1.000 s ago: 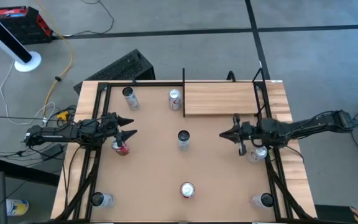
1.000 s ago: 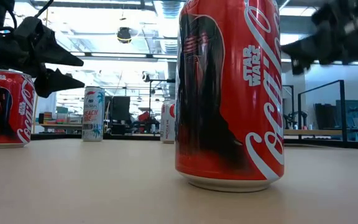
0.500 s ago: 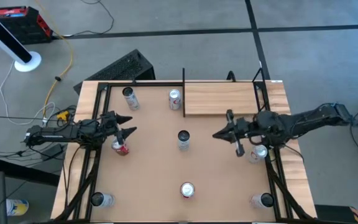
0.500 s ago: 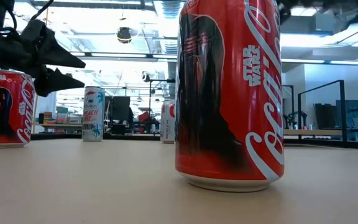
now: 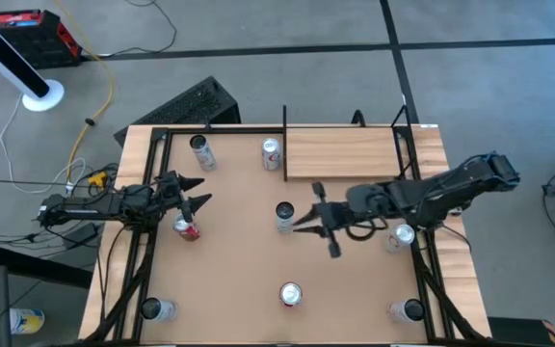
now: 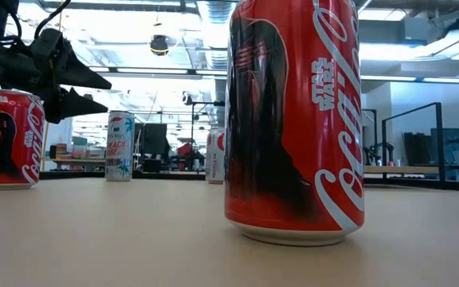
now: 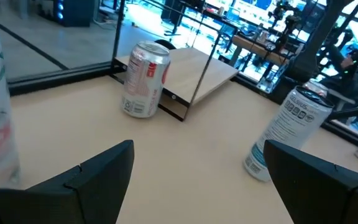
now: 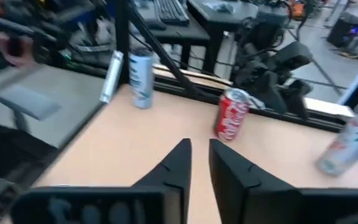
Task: Place canned beverage on shelf
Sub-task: Put the top white-blue soda can on the shelf
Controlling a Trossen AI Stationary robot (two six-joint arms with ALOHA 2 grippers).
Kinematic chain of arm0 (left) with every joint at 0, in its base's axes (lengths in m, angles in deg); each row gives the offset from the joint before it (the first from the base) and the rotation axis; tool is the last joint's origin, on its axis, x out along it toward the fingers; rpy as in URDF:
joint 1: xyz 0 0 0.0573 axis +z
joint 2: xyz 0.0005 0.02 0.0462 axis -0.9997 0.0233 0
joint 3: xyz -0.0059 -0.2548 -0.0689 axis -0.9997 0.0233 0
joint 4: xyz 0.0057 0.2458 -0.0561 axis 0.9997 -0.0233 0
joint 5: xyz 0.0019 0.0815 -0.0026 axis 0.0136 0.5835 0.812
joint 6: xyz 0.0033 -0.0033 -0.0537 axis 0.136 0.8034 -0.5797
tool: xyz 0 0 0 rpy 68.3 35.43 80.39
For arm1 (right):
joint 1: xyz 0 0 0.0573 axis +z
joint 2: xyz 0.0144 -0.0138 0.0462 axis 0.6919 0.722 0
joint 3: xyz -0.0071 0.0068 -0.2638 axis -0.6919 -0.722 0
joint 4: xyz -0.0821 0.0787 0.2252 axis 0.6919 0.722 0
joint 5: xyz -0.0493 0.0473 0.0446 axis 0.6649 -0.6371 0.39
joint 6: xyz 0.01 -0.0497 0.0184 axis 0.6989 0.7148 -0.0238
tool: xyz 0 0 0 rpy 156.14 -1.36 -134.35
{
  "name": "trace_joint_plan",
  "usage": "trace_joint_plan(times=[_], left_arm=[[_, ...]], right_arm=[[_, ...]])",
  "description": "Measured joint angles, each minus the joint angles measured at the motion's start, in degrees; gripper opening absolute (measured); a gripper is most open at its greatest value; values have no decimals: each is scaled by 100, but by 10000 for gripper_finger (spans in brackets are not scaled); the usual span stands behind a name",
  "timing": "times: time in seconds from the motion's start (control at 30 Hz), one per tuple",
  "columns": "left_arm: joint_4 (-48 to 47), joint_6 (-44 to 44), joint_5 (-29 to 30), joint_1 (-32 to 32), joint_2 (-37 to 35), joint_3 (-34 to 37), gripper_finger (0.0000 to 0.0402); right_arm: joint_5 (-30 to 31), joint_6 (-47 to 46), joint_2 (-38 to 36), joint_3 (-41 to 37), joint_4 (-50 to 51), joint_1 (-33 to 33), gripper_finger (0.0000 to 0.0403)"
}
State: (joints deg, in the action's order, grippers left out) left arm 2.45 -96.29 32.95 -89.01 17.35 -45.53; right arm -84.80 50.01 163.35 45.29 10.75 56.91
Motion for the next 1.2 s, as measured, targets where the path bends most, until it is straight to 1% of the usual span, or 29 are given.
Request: trace_joint_plan(times=[0.07,0.2,0.3,0.4,0.5,0.6,0.77,0.97,1.1,1.2], left_arm=[[-6,-13,-184,0,0,-4,343],[-6,16,-209,-2,0,-4,343],[-12,-94,-258,-2,0,-4,343],[-8,-166,-482,-2,0,-2,343],[32,-214,-653,-2,0,3,343],[90,-261,-773,-2,0,14,343],[135,-300,-823,-9,0,18,343],[205,-88,-926,-100,0,18,343],[478,483,-874,-101,0,18,343],[912,1316,-793,-101,0,16,343]], right_arm=[[118,55,198,311,132,-80,113],[223,5,551,797,387,-244,166],[233,-208,778,1120,887,-345,211],[235,-530,997,1431,1505,-413,254],[243,-671,1202,1727,2010,-433,288],[241,-645,1334,1970,2506,-425,313],[237,-638,1422,2183,3167,-414,332],[237,-551,1422,2194,3168,-418,332],[235,-63,1422,2194,3185,-465,330],[235,296,1422,2194,3177,-548,330]])
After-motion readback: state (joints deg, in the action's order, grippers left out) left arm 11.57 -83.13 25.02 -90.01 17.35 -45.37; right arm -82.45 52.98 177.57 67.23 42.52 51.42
